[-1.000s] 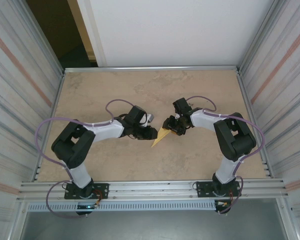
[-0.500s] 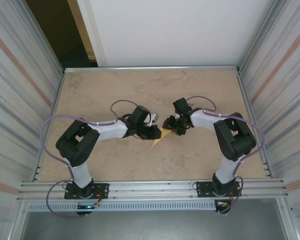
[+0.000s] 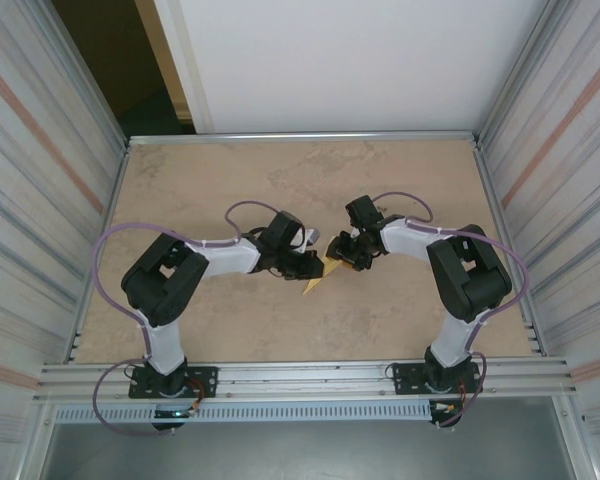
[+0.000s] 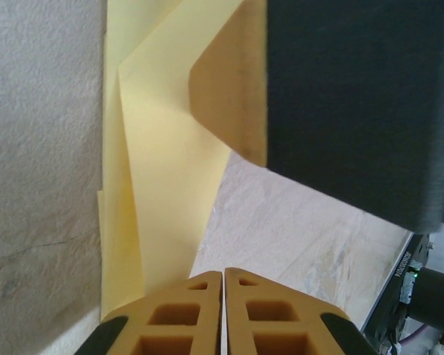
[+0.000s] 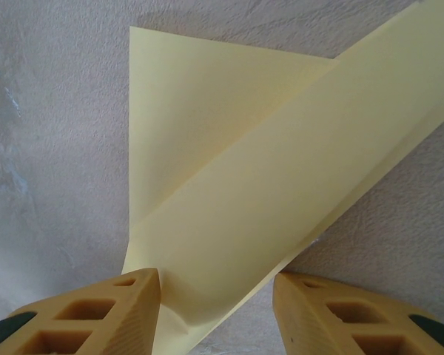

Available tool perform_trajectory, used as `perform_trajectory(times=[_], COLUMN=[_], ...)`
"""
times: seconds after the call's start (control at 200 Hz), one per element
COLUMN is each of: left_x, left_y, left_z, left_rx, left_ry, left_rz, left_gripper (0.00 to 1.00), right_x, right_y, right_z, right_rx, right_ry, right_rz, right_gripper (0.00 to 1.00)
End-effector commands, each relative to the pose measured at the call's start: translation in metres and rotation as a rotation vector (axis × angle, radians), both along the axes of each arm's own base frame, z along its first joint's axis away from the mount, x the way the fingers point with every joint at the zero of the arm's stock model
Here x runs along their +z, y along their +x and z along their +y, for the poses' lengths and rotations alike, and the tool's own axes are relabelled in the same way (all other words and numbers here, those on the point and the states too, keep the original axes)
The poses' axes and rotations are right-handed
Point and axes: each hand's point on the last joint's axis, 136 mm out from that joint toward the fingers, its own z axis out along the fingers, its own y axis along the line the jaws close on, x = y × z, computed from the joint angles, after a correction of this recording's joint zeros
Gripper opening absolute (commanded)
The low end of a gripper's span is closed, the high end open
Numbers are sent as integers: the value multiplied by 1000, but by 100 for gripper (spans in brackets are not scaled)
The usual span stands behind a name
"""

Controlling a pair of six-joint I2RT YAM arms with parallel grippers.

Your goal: Fold a paper plane with a square sheet of paper (pick it up from the middle)

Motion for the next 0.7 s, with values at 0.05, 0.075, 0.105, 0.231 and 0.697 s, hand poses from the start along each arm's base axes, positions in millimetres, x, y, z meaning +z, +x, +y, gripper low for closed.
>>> perform_trajectory(times=[0.05, 0.075, 0.105, 0.231, 0.697], left_x=[-4, -4, -5, -8, -19], left_y=[7, 8, 8, 9, 6], left_z=[-1, 0, 0, 1, 3], left_rx=[11, 11, 13, 17, 10], left_ry=[20, 22, 25, 32, 41], left_rz=[-21, -23, -23, -22, 6], left_gripper=[10, 10, 10, 10, 9], right_x=[-78, -78, -78, -80, -85], right_y=[-45, -44, -45, -45, -48], right_z=[-24, -23, -23, -24, -27], right_rx=[30, 31, 34, 35, 35], right_ry=[-175, -176, -177, -183, -200], right_rz=[171, 169, 169, 175, 185], right_gripper=[47, 47, 47, 47, 43])
